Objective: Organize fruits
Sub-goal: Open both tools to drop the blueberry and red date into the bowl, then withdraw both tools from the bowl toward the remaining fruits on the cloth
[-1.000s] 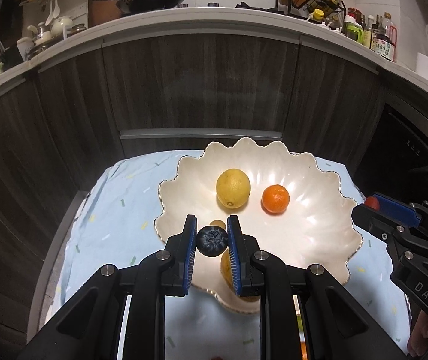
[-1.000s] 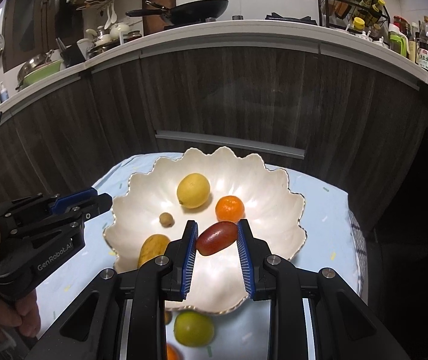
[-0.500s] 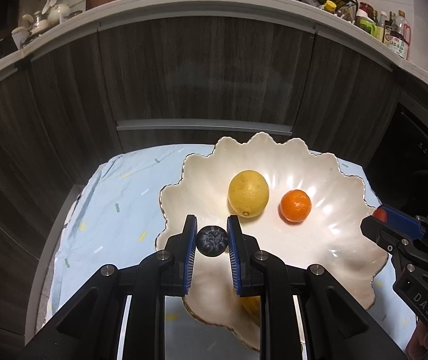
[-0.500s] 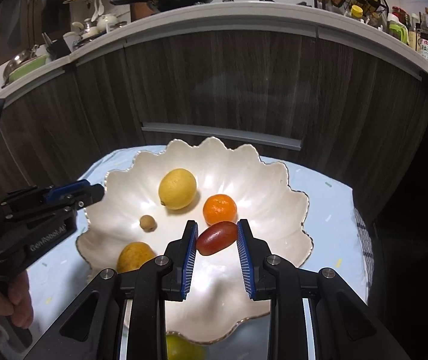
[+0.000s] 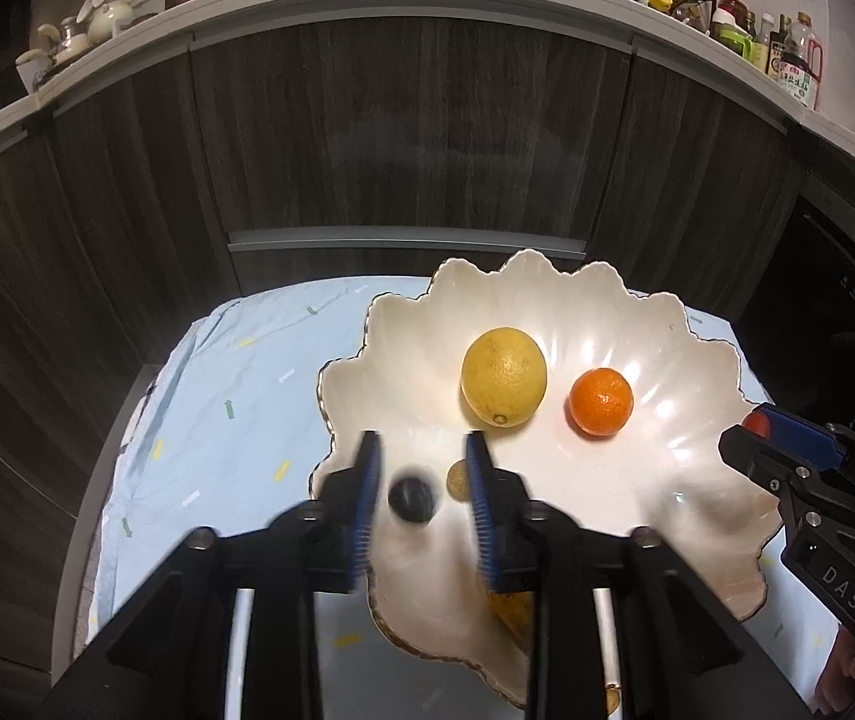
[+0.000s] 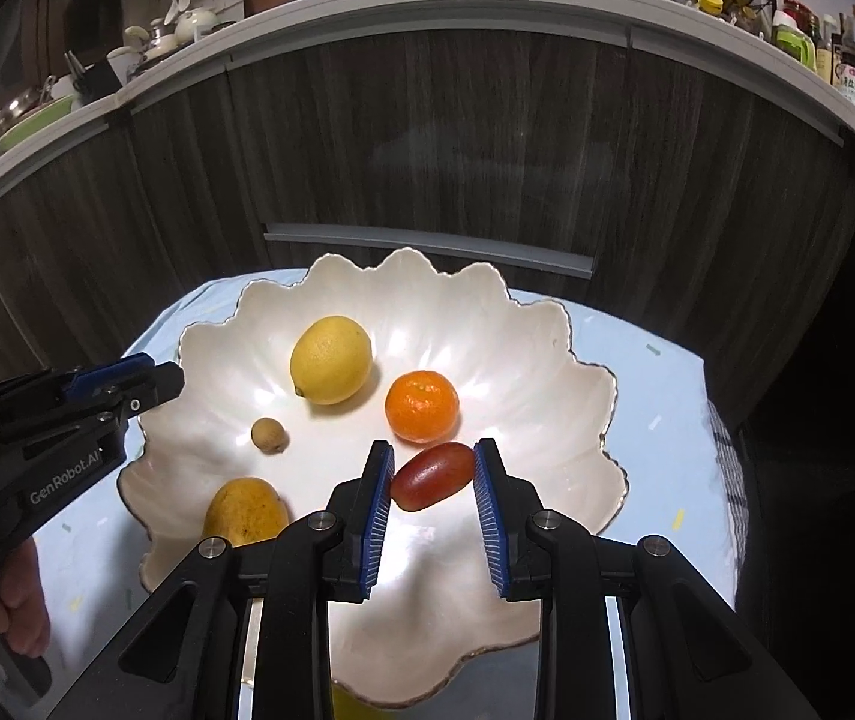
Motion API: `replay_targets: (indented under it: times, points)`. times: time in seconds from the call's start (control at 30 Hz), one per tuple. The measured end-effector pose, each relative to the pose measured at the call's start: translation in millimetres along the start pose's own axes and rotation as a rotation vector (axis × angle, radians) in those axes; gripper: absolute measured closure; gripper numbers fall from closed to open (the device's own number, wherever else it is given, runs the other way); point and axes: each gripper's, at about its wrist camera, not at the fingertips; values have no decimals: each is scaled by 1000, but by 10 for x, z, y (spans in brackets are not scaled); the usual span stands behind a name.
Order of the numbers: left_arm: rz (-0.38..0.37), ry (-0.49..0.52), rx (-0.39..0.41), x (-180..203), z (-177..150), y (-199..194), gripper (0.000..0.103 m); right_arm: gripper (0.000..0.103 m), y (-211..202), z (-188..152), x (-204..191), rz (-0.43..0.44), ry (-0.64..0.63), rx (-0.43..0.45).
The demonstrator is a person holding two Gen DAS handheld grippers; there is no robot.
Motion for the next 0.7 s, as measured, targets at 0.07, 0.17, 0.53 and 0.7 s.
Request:
replay_targets:
  times: [0.07,0.17,0.53,0.7]
  points:
    - [3,3,2,7,-5,-6,62,72,-10,-12,-2,-3,-2,-1]
    - [4,2,1,6,-7,-22,55,62,-28,-22,4,-11,3,3]
    - [17,9,41,-2,13,-240,38,42,-256,-14,-13,-36,9,48]
    - [17,29,53,11,-24,-365,36,42,-403,-33,-51,-44,3,67]
Point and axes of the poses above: each gripper's, at about its wrist camera, not at the fingertips, and y roughly the way its jaws point, x to its right, z to its top, and after that the axes turned 8 degrees about z, right-handed
